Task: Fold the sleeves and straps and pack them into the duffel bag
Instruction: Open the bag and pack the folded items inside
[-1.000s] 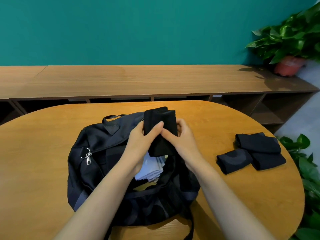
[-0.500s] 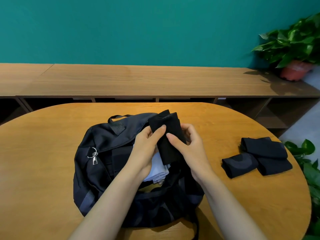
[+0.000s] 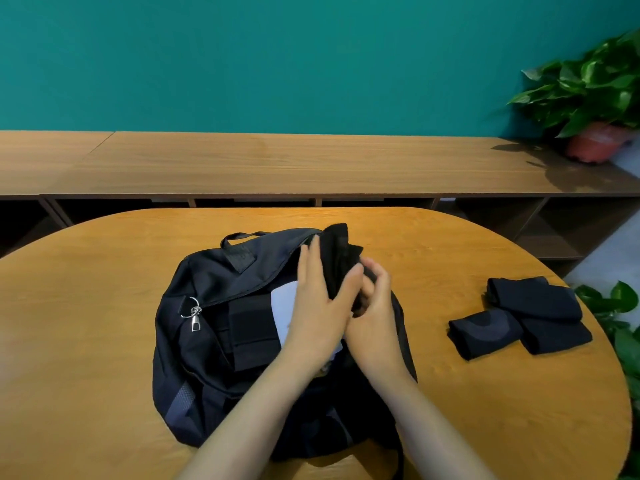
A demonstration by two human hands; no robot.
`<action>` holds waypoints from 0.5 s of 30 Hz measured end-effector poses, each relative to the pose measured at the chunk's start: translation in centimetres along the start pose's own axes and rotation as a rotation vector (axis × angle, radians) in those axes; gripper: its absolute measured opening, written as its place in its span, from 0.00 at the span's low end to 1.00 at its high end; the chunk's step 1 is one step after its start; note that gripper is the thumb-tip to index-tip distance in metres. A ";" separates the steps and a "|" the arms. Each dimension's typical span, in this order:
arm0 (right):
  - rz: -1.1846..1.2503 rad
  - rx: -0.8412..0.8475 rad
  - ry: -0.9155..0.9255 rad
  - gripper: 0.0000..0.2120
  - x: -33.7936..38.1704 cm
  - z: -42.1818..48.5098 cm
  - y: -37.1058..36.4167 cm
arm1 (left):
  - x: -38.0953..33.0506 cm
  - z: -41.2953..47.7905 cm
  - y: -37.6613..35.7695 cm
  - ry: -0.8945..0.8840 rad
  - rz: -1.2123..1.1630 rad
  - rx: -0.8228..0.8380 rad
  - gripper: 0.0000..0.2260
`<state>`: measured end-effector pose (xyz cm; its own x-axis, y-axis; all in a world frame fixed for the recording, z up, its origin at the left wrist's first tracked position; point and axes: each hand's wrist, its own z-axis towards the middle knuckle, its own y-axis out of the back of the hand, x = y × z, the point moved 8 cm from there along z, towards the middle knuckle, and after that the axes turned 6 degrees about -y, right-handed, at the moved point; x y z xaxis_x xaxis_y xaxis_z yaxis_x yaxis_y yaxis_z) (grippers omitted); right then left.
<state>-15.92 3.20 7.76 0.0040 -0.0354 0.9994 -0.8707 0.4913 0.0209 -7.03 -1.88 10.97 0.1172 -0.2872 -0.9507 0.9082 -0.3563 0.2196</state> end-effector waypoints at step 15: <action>-0.910 0.167 0.261 0.07 0.7 10.2 1.5 | 1.1 3.3 0.1 -0.093 0.611 -0.121 0.28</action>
<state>-22.28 -4.93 8.18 0.8048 -0.1372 0.5775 -0.5385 0.2406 0.8076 -8.11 -5.18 10.68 0.5990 -0.4850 -0.6372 0.7278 -0.0021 0.6858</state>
